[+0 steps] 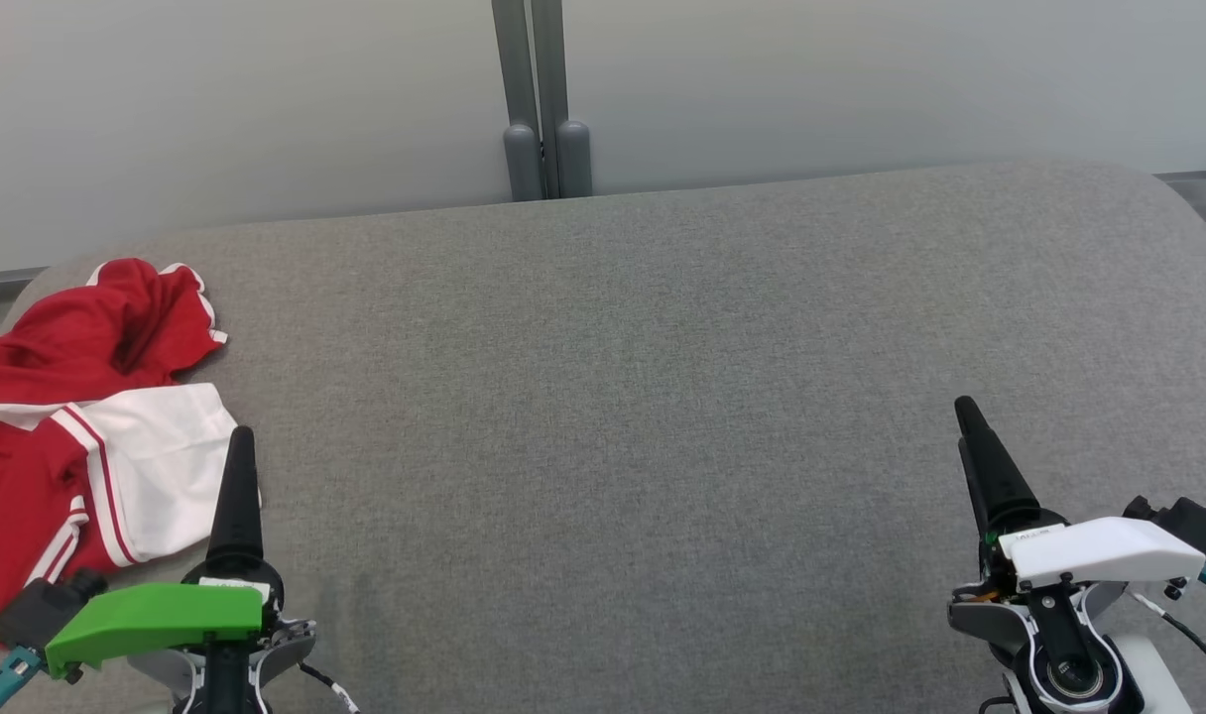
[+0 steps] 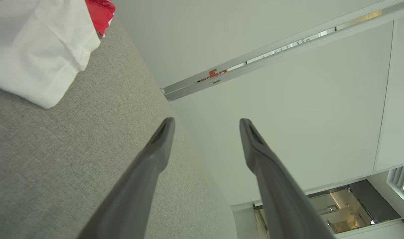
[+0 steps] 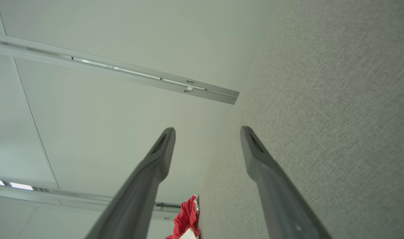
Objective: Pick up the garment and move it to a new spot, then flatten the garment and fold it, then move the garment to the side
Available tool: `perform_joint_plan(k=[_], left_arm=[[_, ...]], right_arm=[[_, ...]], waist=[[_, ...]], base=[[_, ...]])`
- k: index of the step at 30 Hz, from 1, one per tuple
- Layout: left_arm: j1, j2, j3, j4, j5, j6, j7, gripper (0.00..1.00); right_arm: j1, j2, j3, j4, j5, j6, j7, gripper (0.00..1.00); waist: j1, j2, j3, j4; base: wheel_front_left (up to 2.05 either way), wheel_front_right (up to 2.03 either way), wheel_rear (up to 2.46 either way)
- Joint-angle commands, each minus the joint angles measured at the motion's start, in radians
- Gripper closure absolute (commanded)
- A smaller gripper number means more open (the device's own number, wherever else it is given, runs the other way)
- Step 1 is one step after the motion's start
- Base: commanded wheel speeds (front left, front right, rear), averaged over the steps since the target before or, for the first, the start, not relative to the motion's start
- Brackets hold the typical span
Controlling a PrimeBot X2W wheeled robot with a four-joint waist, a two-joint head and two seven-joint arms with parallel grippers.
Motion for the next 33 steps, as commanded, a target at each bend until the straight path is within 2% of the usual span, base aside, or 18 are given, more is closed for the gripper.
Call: perform_joint_plan(k=[1,16,23,33], left_arm=[[-0.014,0.006,-0.01,-0.025,0.056,0.003,-0.012,0.0],[-0.003,0.007,-0.077,-0.039,0.41,0.105,-0.065,0.0],[0.005,0.008,-0.104,-0.037,0.553,0.128,-0.088,0.0],[0.014,0.008,-0.116,-0.039,0.675,0.138,-0.117,0.0]], right_arm=[[-0.027,-0.01,0.011,-0.023,-0.033,0.0,-0.011,0.0],[-0.036,-0.04,0.058,-0.047,-0.365,0.001,-0.065,0.0],[-0.036,-0.055,0.082,-0.037,-0.508,0.001,-0.087,0.0],[-0.033,-0.048,0.097,-0.011,-0.637,0.001,-0.116,0.0]], waist=[[-0.0001,0.0,0.0,0.0],[-0.0001,0.0,0.002,0.003],[-0.0001,0.0,-0.002,0.005],[-0.0001,0.0,-0.012,0.005]], base=[[0.0,0.0,0.0],[0.0,0.0,0.0],[0.0,0.0,0.0],[0.0,0.0,0.0]])
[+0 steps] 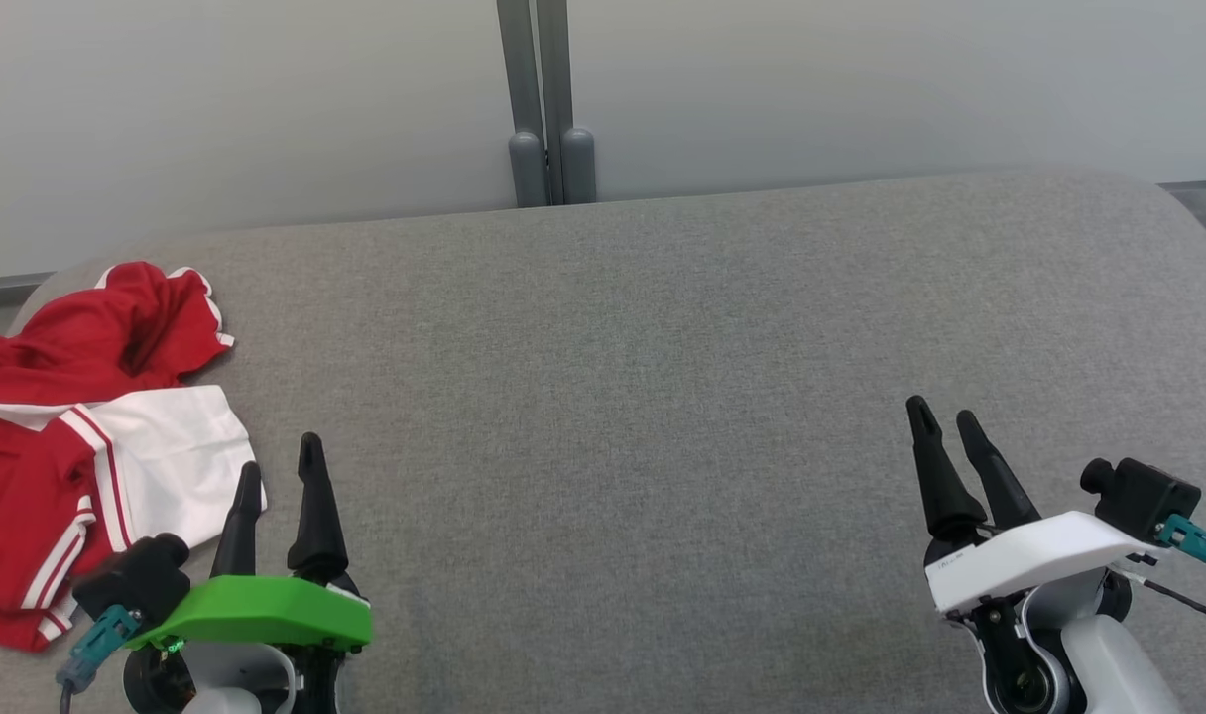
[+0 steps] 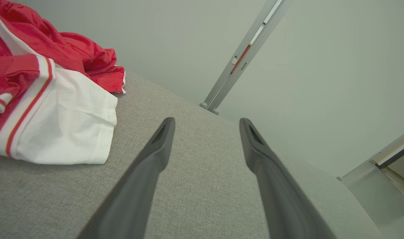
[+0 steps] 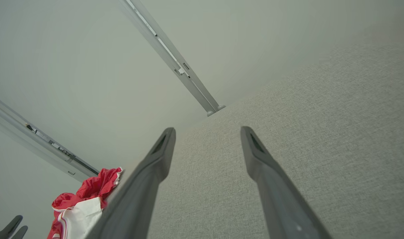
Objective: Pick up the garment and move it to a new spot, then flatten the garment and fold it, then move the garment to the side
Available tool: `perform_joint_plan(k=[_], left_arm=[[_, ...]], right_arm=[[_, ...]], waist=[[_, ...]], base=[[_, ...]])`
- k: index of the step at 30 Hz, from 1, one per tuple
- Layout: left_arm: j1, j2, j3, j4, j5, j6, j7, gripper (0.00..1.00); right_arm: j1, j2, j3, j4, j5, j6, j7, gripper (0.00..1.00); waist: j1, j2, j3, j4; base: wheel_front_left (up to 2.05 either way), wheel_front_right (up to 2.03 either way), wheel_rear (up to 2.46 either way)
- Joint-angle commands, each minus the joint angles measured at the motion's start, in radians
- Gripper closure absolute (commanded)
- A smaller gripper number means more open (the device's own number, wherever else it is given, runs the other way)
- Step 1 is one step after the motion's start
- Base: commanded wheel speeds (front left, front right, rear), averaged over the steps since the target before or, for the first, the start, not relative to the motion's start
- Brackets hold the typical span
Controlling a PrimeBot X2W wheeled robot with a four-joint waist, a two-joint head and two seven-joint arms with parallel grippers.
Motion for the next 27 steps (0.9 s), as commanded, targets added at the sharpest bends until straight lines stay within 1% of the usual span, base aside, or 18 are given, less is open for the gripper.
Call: perform_joint_plan(k=[1,13,27], left_arm=[[0.0,0.008,-0.003,-0.013,0.039,0.006,-0.009,0.0],[0.004,0.008,-0.02,-0.014,0.155,0.009,-0.041,0.0],[0.014,0.009,-0.038,-0.023,0.274,0.037,-0.075,0.0]], right_arm=[[-0.021,-0.004,0.006,-0.002,-0.034,0.001,-0.01,0.0],[-0.027,-0.004,0.022,-0.006,-0.15,0.001,-0.042,0.0],[-0.028,-0.013,0.04,-0.025,-0.257,0.001,-0.076,0.0]], waist=[[-0.0001,0.0,-0.002,-0.001],[-0.0001,0.0,-0.007,0.002],[-0.0001,0.0,-0.008,0.006]], base=[[0.0,0.0,0.0],[0.0,0.0,0.0],[0.0,0.0,0.0]])
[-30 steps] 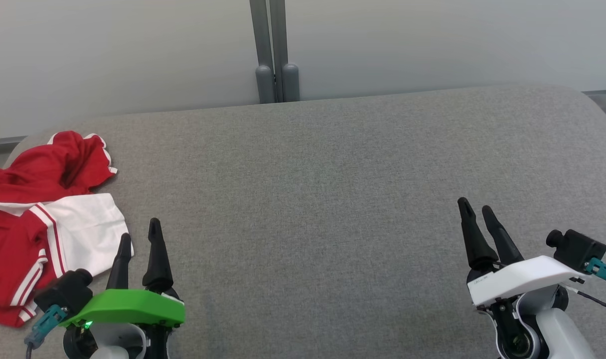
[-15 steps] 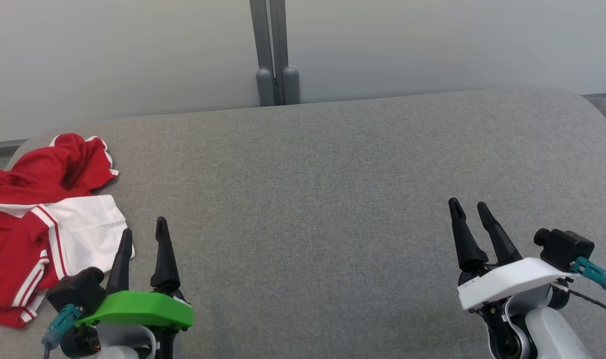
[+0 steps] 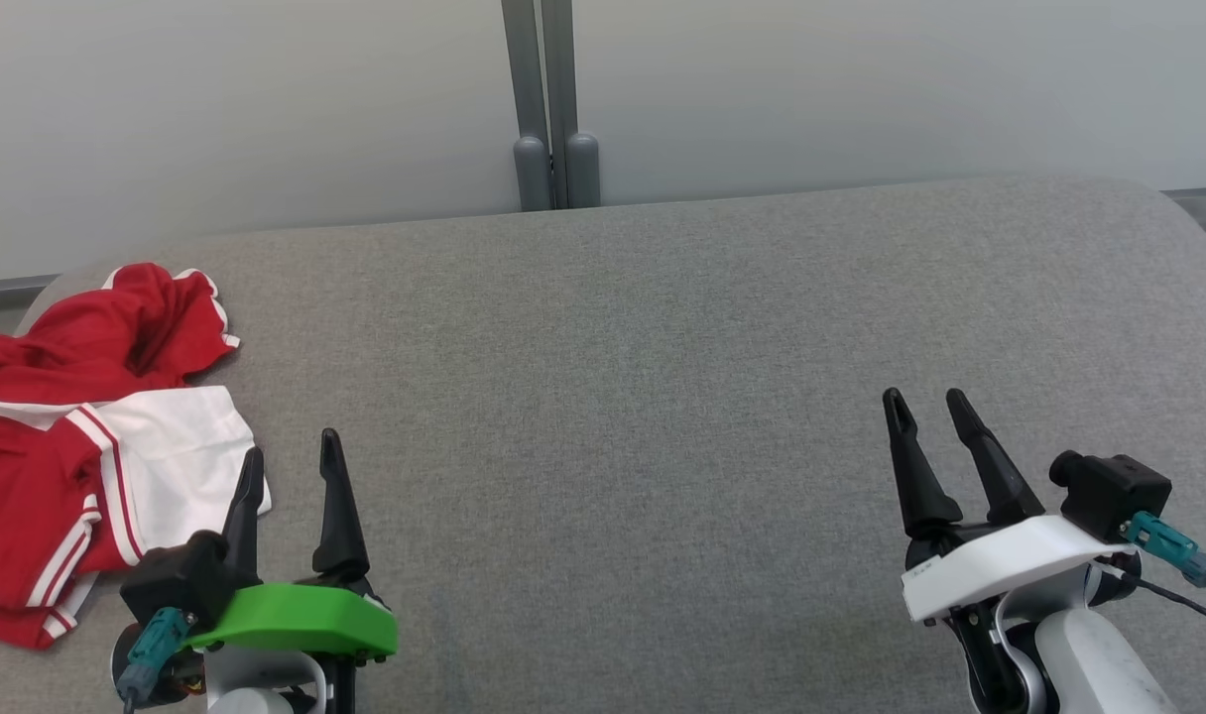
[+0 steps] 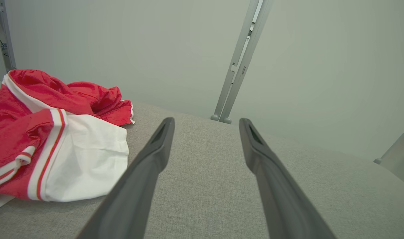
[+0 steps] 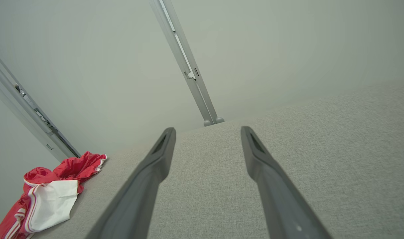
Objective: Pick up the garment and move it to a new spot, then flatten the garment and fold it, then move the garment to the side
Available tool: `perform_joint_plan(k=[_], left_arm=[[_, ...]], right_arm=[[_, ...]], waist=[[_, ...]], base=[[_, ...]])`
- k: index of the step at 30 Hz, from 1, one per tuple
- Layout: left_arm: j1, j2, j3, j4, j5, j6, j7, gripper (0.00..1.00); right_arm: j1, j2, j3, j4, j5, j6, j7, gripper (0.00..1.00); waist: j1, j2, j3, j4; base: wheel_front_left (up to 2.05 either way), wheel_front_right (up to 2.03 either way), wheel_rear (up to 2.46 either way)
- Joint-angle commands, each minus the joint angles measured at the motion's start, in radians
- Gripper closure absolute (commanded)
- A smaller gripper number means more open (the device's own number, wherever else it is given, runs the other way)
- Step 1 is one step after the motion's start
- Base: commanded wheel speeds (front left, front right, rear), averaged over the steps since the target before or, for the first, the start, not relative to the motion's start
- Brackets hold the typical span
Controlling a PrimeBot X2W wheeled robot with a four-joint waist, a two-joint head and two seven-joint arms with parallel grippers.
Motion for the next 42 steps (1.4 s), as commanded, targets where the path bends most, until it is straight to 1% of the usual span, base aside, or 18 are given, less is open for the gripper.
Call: perform_joint_plan(k=[1,15,21,31,37,42], left_arm=[[0.005,0.007,-0.001,-0.006,0.032,0.006,-0.01,0.0],[0.002,0.008,-0.013,-0.001,0.132,0.018,-0.04,0.0],[0.008,0.008,-0.023,-0.003,0.149,0.014,-0.051,0.0],[0.01,0.008,-0.035,-0.006,0.208,0.02,-0.07,0.0],[0.008,0.009,-0.041,-0.015,0.233,0.021,-0.08,0.0],[0.011,0.009,-0.037,-0.014,0.22,0.011,-0.078,0.0]], right_arm=[[-0.019,-0.008,0.005,-0.012,-0.026,0.001,-0.012,0.0],[-0.021,-0.003,0.001,-0.001,-0.133,0.001,-0.041,0.0],[-0.022,0.002,0.0,-0.005,-0.168,0.001,-0.052,0.0],[-0.024,0.007,0.001,-0.007,-0.225,0.001,-0.071,0.0],[-0.023,0.006,0.005,-0.009,-0.255,0.001,-0.081,0.0],[-0.024,0.006,0.006,-0.001,-0.249,0.001,-0.079,0.0]], waist=[[-0.0001,-0.0001,0.0,0.0],[-0.0001,-0.0001,0.001,-0.001],[-0.0001,-0.0001,0.0,-0.001],[-0.0001,-0.0001,0.0,0.001],[-0.0001,-0.0001,0.001,0.004],[-0.0001,-0.0001,0.0,0.004]], base=[[0.0,0.0,0.0],[0.0,0.0,0.0],[0.0,0.0,0.0],[0.0,0.0,0.0],[0.0,0.0,0.0],[0.0,0.0,0.0]])
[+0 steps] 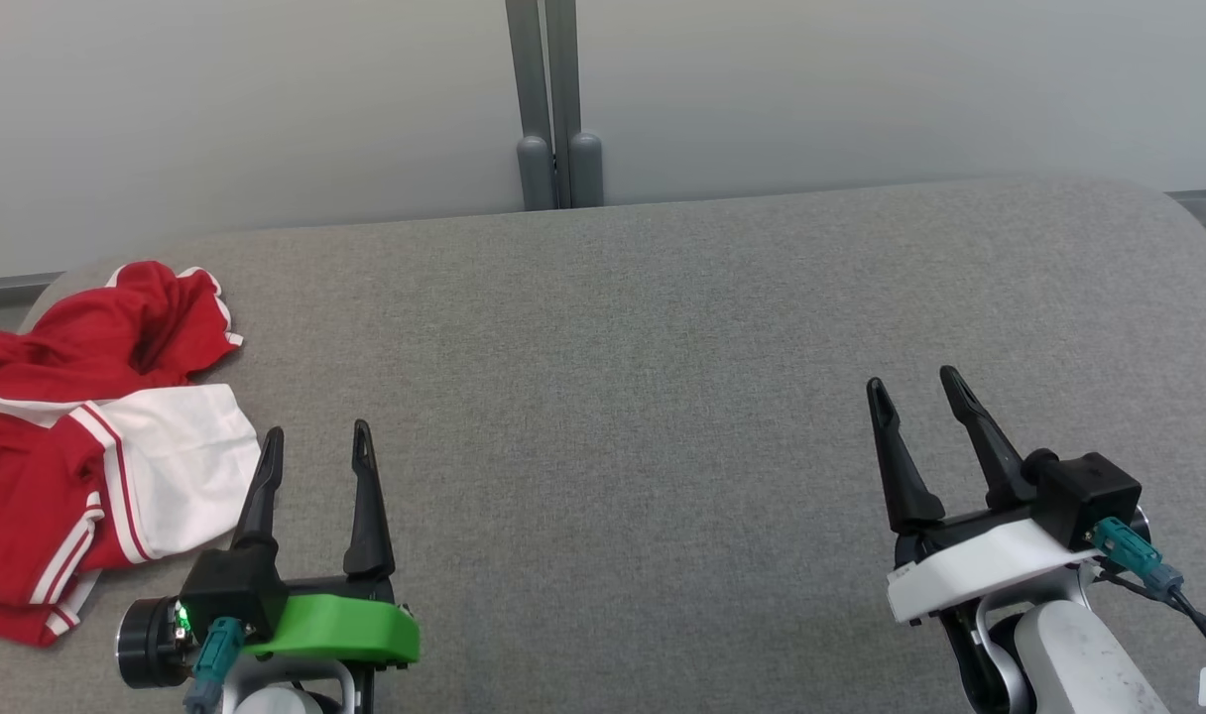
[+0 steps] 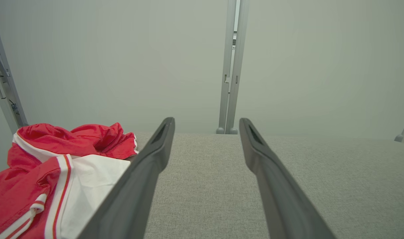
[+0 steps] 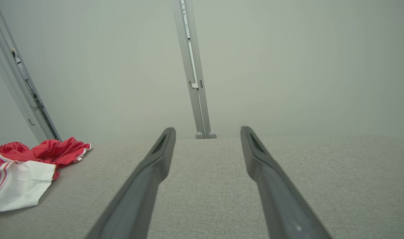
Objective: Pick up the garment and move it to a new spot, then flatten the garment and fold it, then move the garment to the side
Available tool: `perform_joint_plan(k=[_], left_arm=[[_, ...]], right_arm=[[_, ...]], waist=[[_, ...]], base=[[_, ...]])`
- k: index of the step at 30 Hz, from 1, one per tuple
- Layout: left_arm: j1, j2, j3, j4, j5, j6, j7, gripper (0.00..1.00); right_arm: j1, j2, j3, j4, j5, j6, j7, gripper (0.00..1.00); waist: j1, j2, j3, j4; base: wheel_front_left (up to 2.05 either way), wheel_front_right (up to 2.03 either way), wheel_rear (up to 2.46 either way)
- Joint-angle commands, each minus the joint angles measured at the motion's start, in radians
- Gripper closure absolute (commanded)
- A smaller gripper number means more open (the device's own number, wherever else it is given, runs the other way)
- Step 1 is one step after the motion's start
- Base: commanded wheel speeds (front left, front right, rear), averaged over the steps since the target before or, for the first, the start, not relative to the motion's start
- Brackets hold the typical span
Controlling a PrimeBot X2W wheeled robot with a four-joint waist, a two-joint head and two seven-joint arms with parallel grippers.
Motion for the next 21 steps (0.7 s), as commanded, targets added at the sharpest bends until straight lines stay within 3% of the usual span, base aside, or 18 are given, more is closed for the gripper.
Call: perform_joint_plan(k=[1,21], left_arm=[[0.01,0.007,0.002,-0.001,-0.003,-0.005,-0.003,0.0],[0.01,0.007,0.002,0.01,-0.019,-0.005,-0.003,0.0]], right_arm=[[-0.008,-0.002,0.002,0.001,-0.006,0.001,-0.004,0.0],[-0.01,-0.004,0.002,0.012,-0.003,0.001,-0.004,0.0]], waist=[[0.0,0.0,0.0,0.0],[0.0,0.0,0.001,-0.004]], base=[[0.0,0.0,0.0],[0.0,0.0,0.0]])
